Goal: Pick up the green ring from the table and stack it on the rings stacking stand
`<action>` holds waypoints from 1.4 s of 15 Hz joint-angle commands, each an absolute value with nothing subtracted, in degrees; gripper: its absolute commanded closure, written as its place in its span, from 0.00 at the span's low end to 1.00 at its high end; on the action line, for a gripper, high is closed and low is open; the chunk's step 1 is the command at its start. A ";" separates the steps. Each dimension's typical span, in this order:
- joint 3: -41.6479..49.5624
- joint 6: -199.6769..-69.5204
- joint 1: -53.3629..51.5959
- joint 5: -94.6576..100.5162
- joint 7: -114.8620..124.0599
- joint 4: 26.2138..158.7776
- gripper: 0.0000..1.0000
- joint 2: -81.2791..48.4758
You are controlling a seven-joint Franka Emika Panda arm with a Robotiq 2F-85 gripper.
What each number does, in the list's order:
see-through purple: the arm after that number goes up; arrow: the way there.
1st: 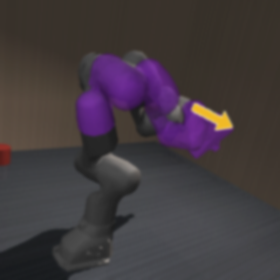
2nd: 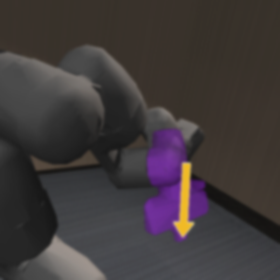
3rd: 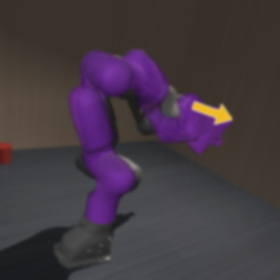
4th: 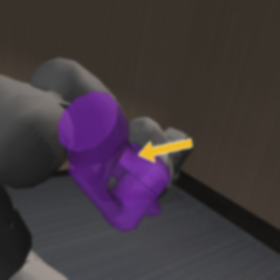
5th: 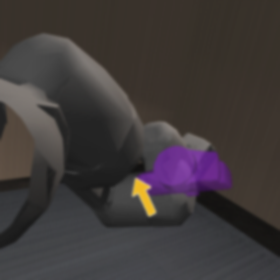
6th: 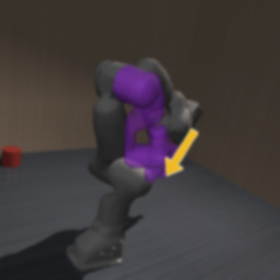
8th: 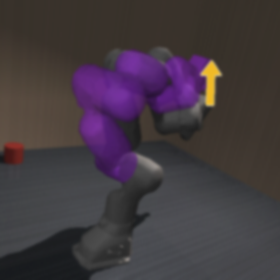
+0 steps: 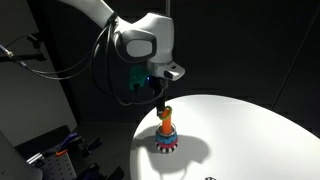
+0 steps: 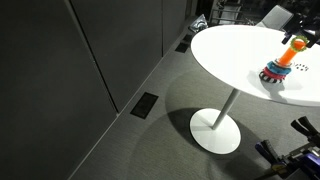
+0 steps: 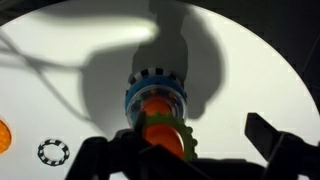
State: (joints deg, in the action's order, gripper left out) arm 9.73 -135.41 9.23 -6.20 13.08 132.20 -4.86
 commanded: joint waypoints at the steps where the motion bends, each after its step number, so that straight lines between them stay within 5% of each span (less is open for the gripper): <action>1: 9.87 -136.69 9.60 -7.44 11.07 132.88 0.00 -3.10; 21: 9.72 -146.03 9.72 -9.77 7.68 133.02 0.00 -4.31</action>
